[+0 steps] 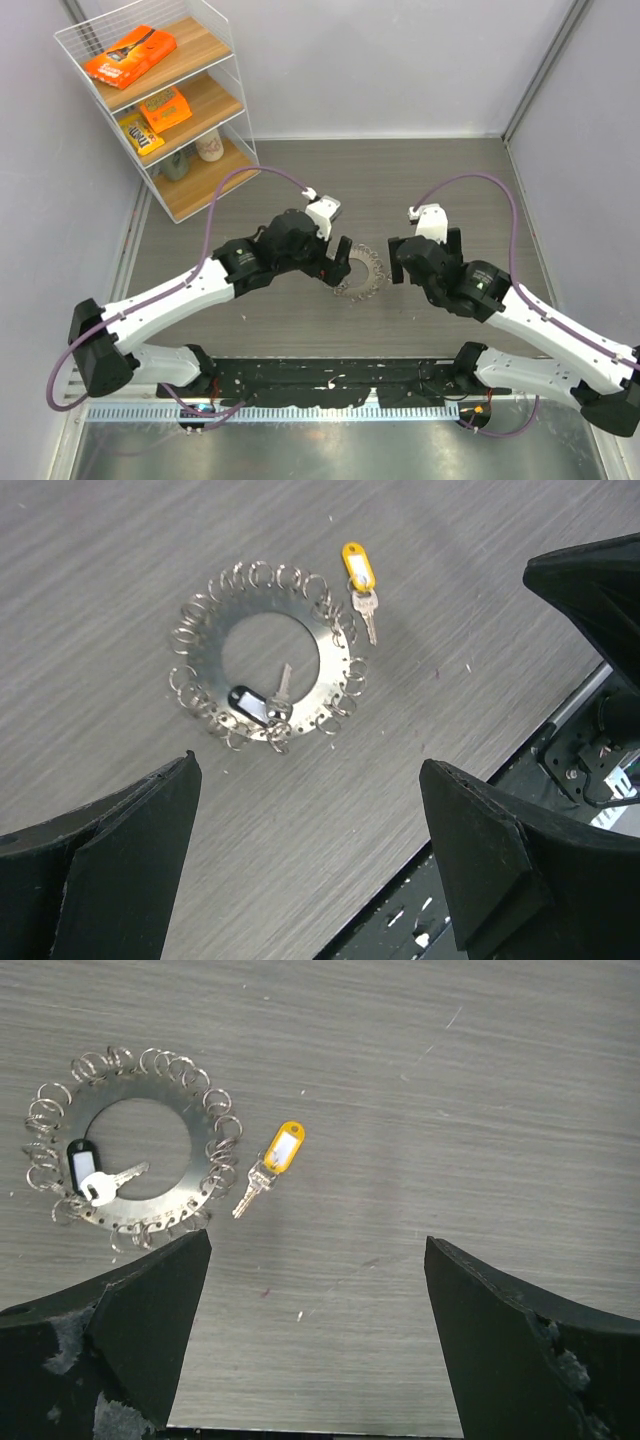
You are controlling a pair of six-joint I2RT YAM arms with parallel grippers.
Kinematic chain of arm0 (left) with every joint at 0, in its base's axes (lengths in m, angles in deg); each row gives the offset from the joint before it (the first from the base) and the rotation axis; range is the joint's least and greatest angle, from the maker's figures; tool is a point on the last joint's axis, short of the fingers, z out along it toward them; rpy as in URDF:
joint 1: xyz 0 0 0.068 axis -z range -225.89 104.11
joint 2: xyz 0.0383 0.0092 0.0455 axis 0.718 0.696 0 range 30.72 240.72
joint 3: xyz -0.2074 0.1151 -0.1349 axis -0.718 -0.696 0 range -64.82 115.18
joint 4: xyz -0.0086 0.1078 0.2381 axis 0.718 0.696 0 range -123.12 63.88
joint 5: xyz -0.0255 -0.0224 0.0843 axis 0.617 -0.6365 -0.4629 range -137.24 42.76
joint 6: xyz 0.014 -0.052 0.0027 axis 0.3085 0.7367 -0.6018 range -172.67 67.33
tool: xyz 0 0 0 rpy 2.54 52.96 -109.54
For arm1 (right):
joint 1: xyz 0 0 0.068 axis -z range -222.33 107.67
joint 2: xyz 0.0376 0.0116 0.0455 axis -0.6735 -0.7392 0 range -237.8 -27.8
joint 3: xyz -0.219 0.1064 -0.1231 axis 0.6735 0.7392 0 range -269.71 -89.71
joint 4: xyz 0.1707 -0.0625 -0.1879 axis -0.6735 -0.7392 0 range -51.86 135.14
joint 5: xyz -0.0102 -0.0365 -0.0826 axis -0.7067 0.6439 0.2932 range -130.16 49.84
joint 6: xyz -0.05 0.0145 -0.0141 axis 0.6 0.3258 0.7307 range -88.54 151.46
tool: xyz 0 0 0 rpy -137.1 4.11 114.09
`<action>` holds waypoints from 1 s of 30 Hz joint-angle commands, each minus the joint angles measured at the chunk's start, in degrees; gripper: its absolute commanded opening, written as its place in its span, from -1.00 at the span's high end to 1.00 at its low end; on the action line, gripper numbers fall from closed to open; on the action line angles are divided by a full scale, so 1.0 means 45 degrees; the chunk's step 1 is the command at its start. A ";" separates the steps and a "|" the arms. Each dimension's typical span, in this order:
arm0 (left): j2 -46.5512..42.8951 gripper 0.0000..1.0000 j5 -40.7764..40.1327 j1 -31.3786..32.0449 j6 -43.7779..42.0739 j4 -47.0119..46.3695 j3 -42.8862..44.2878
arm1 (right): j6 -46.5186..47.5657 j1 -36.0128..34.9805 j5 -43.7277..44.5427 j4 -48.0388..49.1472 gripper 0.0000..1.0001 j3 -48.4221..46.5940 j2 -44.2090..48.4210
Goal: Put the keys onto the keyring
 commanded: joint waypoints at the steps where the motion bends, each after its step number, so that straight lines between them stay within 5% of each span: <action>1: 0.0515 -0.98 0.0208 0.0402 0.1293 -0.0448 -0.0054 | -0.1149 0.0010 -0.0685 0.0115 -0.91 0.0647 0.0797; 13: 0.3268 -0.86 0.0091 0.1379 0.4107 -0.0641 0.0335 | -0.1951 0.0029 -0.1682 0.0057 -0.90 0.1450 0.2300; 18: 0.4868 -0.64 0.0619 0.1379 0.4654 -0.0565 0.1369 | -0.2108 0.0029 -0.1916 0.0095 -0.90 0.1704 0.2868; 30: 0.6922 -0.53 0.0540 0.1360 0.5338 0.0256 0.2914 | -0.2010 0.0029 -0.2717 0.0193 -0.91 0.1802 0.3845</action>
